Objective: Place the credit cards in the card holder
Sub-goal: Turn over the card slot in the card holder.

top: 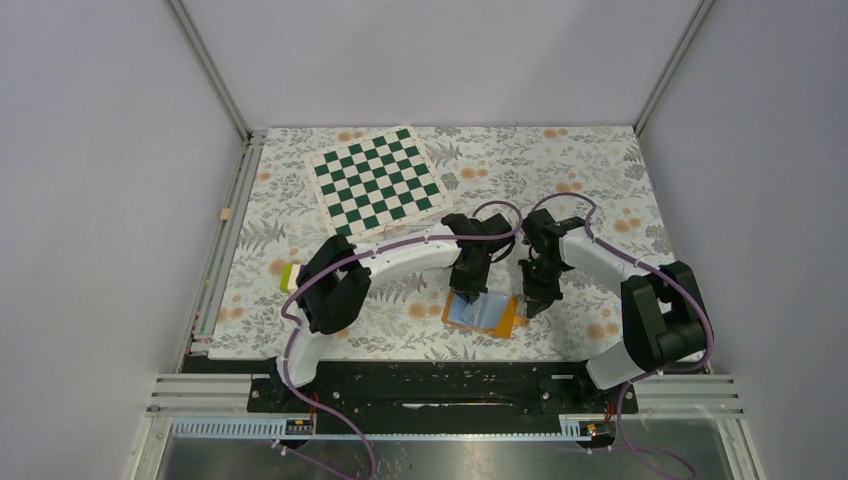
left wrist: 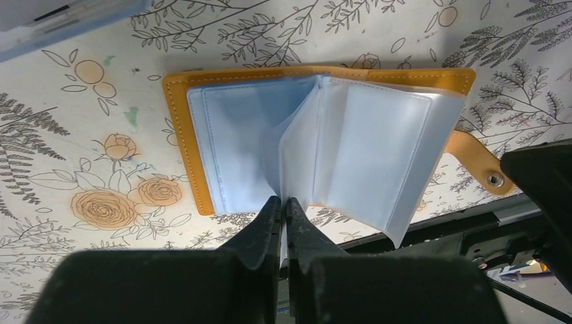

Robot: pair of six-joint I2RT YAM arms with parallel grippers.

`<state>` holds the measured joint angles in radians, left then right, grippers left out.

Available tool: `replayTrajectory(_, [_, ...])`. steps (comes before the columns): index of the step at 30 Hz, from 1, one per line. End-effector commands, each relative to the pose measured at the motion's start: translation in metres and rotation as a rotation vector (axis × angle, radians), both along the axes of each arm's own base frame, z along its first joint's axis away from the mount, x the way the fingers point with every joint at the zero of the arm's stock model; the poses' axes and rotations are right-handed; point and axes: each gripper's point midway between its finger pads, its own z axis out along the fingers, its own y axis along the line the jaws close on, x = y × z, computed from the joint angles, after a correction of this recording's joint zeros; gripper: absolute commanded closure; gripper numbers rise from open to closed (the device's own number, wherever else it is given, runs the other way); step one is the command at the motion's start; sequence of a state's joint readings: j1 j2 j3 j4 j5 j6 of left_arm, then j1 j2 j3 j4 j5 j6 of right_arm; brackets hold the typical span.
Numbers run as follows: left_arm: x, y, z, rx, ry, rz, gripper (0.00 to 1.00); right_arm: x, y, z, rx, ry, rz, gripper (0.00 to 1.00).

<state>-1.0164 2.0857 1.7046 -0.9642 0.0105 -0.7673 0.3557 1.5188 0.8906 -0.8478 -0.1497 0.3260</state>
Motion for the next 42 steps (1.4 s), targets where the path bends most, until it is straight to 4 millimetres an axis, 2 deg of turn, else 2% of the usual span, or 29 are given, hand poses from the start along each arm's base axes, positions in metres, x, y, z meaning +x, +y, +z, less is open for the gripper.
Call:
replayTrajectory(1, [0.006, 0.01, 0.012, 0.016, -0.039, 0.009, 1.0, -0.006, -0.013, -0.001, -0.067, 0.036, 0.008, 1.0])
replayTrajectory(6, [0.001, -0.011, 0.015, -0.068, -0.004, -0.004, 0.98, -0.016, -0.014, -0.016, -0.076, 0.087, -0.007, 1.0])
replayTrajectory(11, [-0.006, -0.03, 0.016, -0.131, 0.033, -0.027, 0.9, -0.017, -0.011, -0.022, -0.066, 0.105, -0.013, 1.0])
replayTrajectory(15, [-0.014, -0.044, 0.016, -0.202, 0.071, -0.035, 0.8, -0.014, -0.009, -0.023, -0.058, 0.107, -0.012, 1.0])
replayTrajectory(19, [-0.026, -0.059, 0.017, -0.305, 0.134, -0.04, 0.64, -0.012, -0.008, -0.021, -0.053, 0.095, -0.014, 1.0])
replayTrajectory(22, [-0.033, -0.067, 0.014, -0.361, 0.176, -0.041, 0.58, -0.01, -0.007, -0.018, -0.047, 0.081, -0.017, 1.0])
replayTrajectory(30, [-0.044, -0.086, 0.004, -0.489, 0.253, -0.03, 0.56, -0.003, -0.005, -0.01, -0.035, 0.034, -0.023, 1.0])
replayTrajectory(37, [-0.051, -0.085, -0.024, -0.473, 0.3, -0.003, 0.53, 0.008, -0.006, 0.001, -0.022, -0.014, -0.033, 1.0])
replayTrajectory(42, [-0.053, -0.093, -0.02, -0.55, 0.313, 0.0, 0.45, 0.015, -0.005, 0.009, -0.007, -0.048, -0.037, 1.0])
